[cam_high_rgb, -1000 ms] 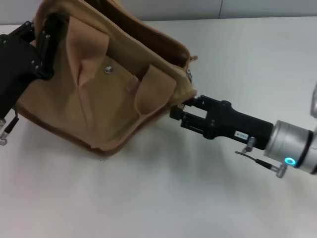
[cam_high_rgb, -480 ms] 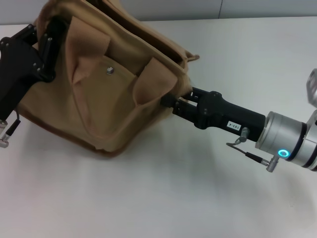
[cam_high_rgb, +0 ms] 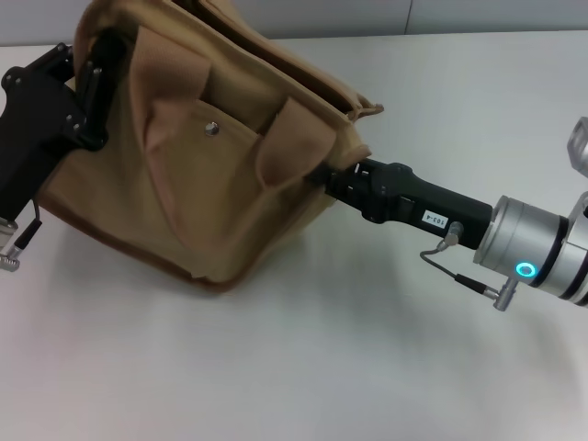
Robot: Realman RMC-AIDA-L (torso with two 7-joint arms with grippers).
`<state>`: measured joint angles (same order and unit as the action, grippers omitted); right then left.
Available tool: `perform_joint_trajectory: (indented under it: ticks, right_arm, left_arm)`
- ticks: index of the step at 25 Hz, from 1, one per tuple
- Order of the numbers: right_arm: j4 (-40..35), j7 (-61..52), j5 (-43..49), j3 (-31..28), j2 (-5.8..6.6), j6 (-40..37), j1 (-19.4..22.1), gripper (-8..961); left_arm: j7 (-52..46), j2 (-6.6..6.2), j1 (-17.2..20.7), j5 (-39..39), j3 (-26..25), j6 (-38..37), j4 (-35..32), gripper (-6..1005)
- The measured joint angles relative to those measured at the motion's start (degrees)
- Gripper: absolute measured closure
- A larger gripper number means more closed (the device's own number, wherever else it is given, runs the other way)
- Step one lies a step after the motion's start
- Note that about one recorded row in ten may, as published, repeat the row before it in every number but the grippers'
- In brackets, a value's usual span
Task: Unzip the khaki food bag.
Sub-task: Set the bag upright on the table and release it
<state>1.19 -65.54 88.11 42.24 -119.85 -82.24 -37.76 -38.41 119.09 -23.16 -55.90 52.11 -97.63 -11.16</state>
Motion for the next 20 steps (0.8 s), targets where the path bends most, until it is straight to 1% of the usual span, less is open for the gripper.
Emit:
perform_joint_trajectory:
  ticks: [5,9,10,11,15,16,20]
  right_arm:
    - [0.0,0.5,0.0,-2.1,-0.02,0.1,0.1,610]
    - [-1.2,-0.8,0.0,-3.4,-0.01,-1.0,-0.2,745]
    - [-3.1,-1.9,-0.1,-3.8,0.05,-1.4,-0.6,779]
    - [-3.1,-1.9,-0.1,-3.8,0.05,-1.4,-0.6,787]
    - [-8.1,-3.3,-0.4,-4.8,0.37,-1.0,-2.1,818]
    - [-8.1,-3.3,-0.4,-4.8,0.37,-1.0,-2.1,825]
    - [-12.8,-5.4,-0.4,-4.9,0.41,-0.1,-2.9,855]
  left_arm:
    - [0.0,0.0,0.2,0.0,0.0,-0.1,0.0,912]
    - [0.1,0.0,0.4,0.0,0.0,0.0,0.6,912]
    - [0.3,0.0,0.4,0.1,0.0,0.0,1.1,912]
    - [0.5,0.0,0.4,0.1,-0.1,0.4,1.8,912]
    - [0.6,0.02,0.4,0.4,-0.5,3.1,3.8,912]
    - [0.6,0.03,0.4,0.4,-0.5,3.7,4.4,912]
    - [0.6,0.09,-0.3,0.0,0.5,4.8,7.1,912]
